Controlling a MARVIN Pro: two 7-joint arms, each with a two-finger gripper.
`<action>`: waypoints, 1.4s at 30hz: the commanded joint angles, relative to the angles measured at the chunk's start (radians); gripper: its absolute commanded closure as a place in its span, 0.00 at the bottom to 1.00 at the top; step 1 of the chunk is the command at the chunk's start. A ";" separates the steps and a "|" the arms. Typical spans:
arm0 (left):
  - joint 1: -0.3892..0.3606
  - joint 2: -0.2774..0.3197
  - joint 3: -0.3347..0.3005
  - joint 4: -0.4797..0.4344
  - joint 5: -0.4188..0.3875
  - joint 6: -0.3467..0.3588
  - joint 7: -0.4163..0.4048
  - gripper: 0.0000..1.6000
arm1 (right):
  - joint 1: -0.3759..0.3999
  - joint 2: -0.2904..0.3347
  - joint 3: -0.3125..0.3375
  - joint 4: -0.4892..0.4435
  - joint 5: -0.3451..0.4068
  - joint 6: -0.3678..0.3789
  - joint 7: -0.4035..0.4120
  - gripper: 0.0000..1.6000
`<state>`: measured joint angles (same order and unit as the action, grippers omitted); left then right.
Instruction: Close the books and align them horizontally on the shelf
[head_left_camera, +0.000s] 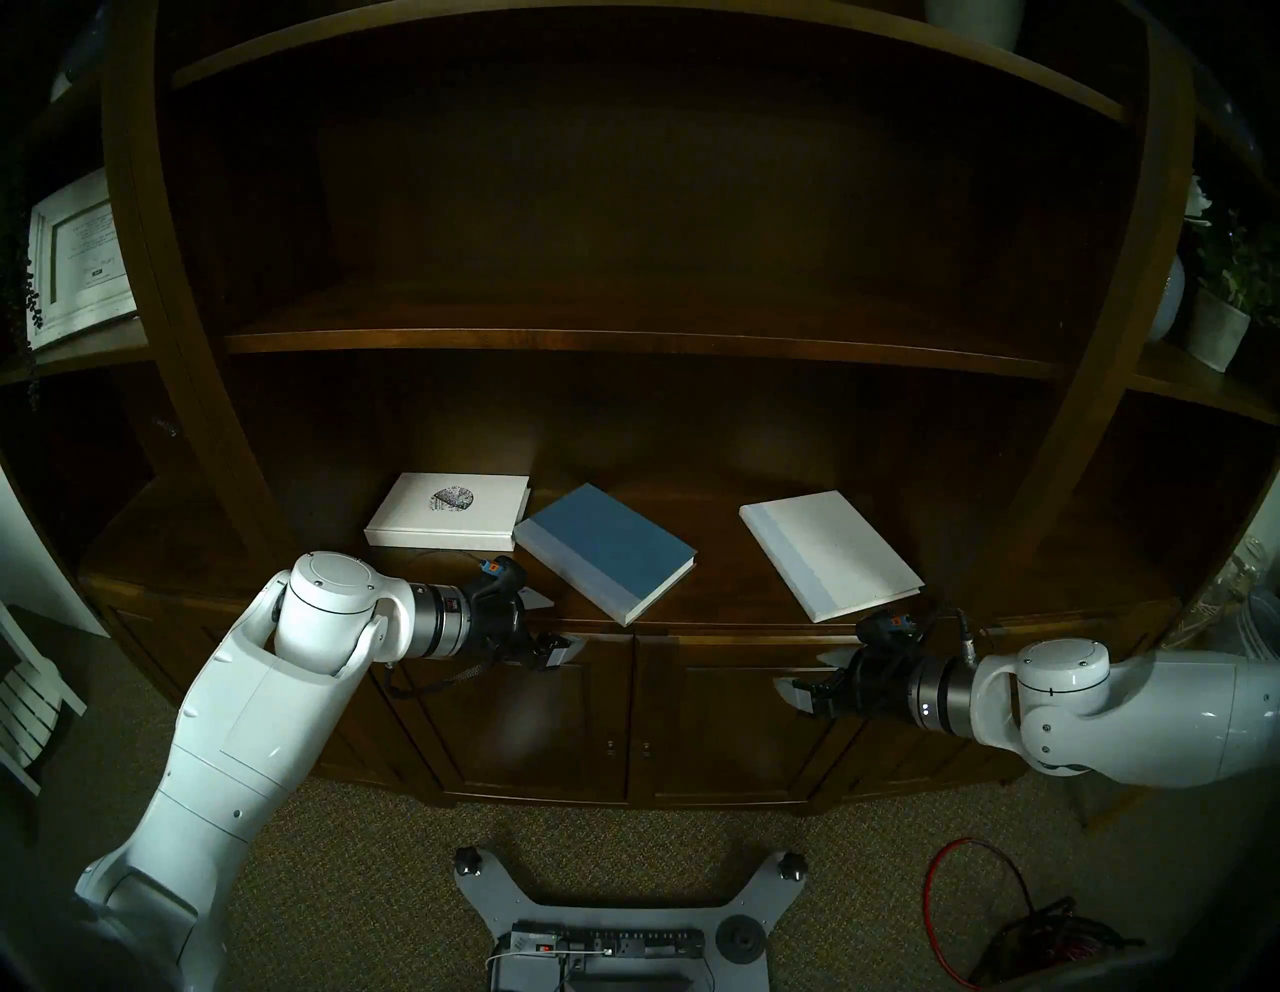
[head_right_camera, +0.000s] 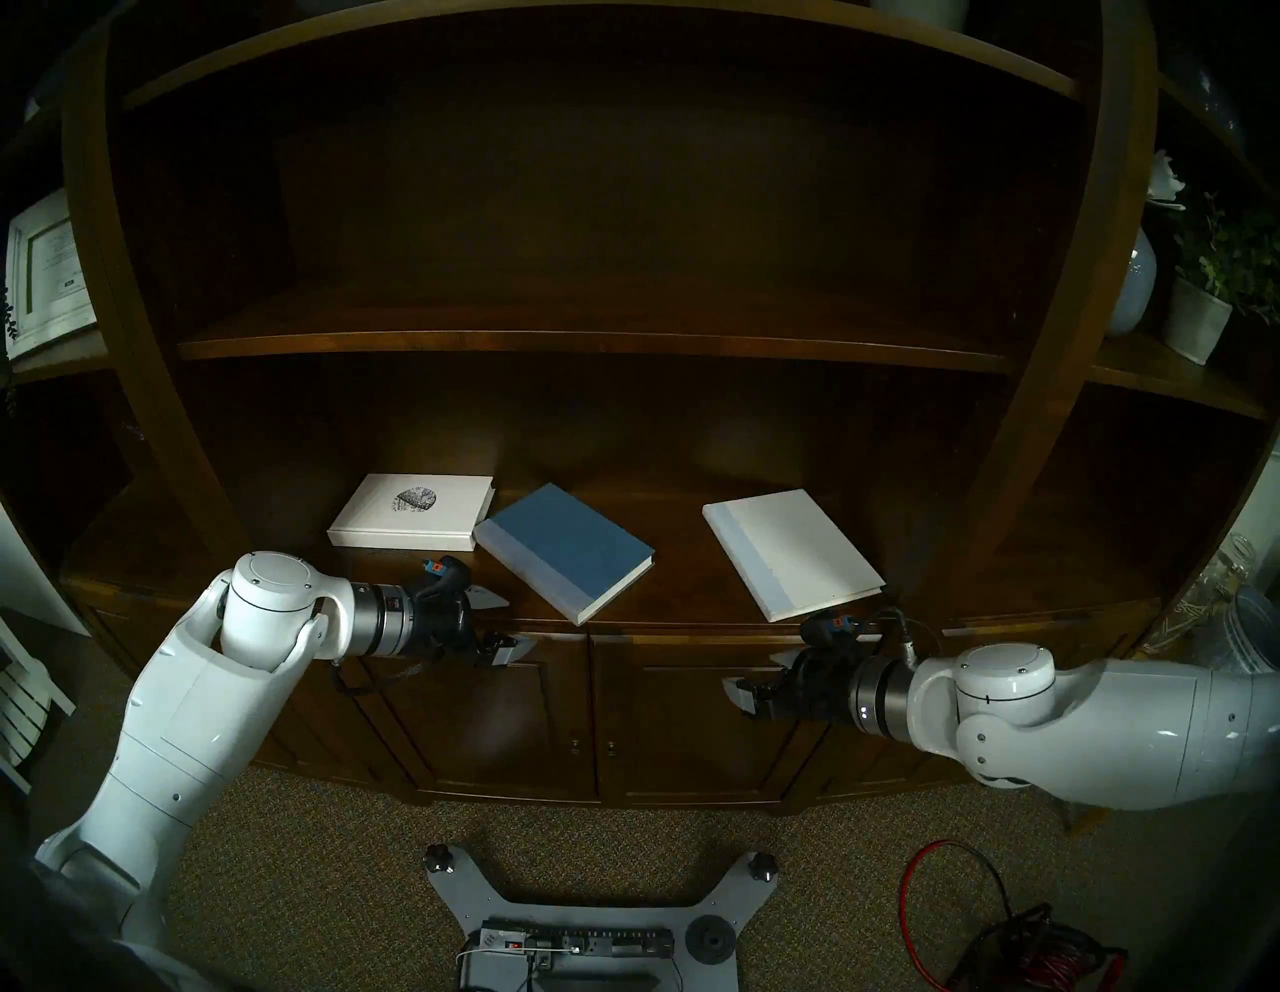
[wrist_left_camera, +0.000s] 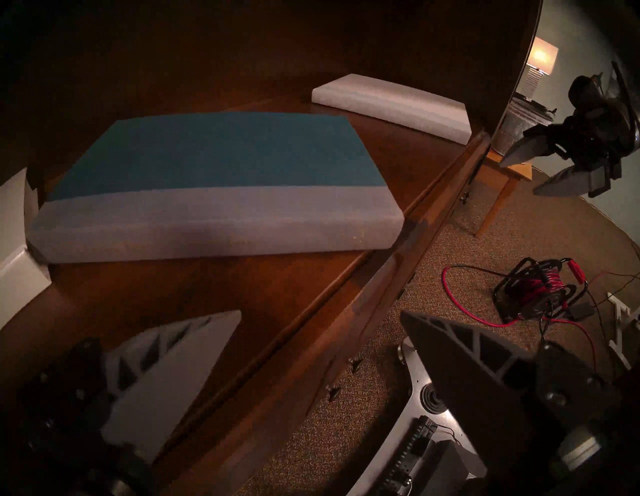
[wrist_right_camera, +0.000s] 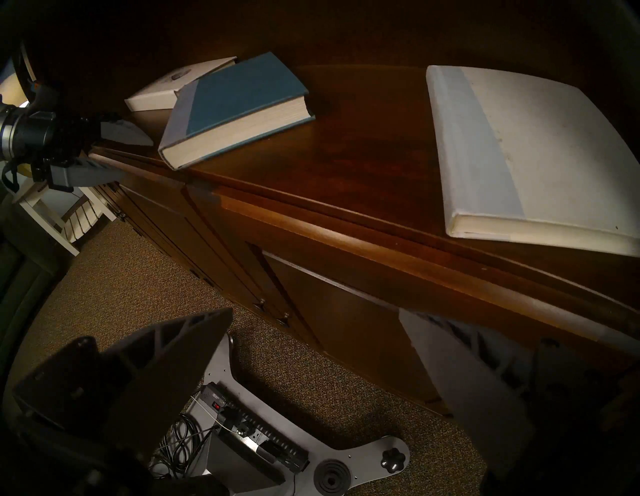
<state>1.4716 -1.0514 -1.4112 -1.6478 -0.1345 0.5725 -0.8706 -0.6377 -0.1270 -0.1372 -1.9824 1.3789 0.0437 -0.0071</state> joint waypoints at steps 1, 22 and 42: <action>-0.094 -0.032 -0.005 -0.005 -0.017 0.001 -0.006 0.00 | 0.020 0.000 0.020 -0.002 0.001 -0.006 0.000 0.00; -0.132 -0.052 0.034 0.069 0.015 -0.023 0.017 0.00 | 0.021 0.000 0.020 -0.002 0.001 -0.005 0.000 0.00; -0.117 -0.141 0.078 0.043 0.074 0.019 0.138 0.00 | 0.021 0.000 0.020 -0.002 0.001 -0.006 0.000 0.00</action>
<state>1.3705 -1.1369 -1.3251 -1.5501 -0.0529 0.5593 -0.7760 -0.6371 -0.1270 -0.1373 -1.9824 1.3792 0.0437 -0.0071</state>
